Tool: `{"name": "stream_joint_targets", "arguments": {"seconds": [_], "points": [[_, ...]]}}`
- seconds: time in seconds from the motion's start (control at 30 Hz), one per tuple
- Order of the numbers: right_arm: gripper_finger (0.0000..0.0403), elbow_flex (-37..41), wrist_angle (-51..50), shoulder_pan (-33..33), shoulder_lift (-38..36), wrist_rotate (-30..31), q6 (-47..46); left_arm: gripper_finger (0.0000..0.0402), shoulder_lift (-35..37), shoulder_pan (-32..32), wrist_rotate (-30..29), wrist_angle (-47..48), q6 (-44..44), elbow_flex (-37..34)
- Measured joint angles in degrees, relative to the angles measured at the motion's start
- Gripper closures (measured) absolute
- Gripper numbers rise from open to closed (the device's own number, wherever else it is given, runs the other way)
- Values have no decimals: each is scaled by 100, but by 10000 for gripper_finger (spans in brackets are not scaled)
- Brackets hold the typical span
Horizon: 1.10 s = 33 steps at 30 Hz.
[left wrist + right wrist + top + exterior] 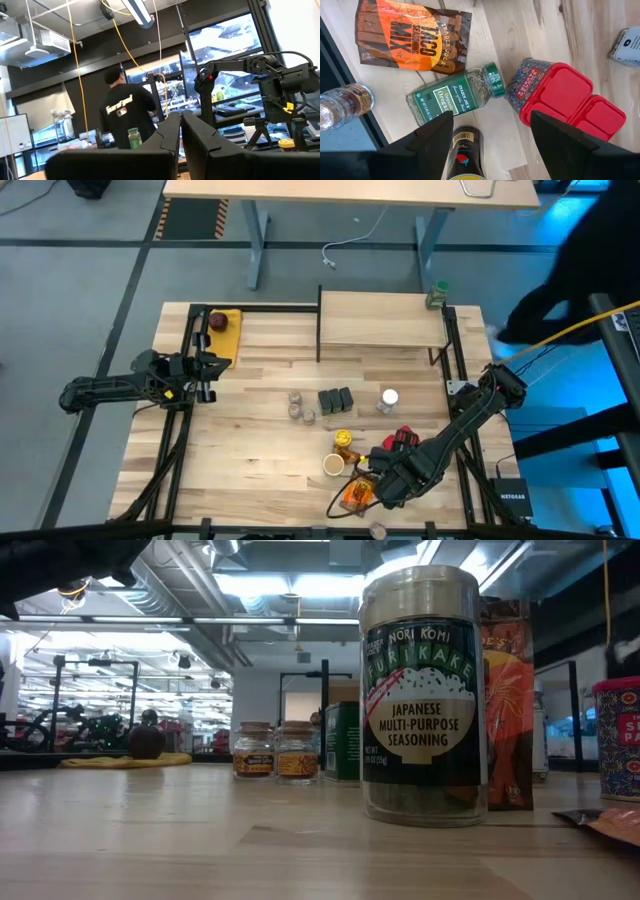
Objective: Shelf spices
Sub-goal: Move the brown seasoning bottle to the center of the table
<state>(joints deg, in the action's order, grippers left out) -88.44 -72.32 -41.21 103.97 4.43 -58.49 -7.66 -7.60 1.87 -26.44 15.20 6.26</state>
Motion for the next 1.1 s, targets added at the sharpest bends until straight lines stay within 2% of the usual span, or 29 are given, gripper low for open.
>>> {"name": "stream_joint_targets", "arguments": {"seconds": [1.1], "points": [[132,-2,25,-1,-10,127,29,391,0,-2,0,2,-22,0]]}}
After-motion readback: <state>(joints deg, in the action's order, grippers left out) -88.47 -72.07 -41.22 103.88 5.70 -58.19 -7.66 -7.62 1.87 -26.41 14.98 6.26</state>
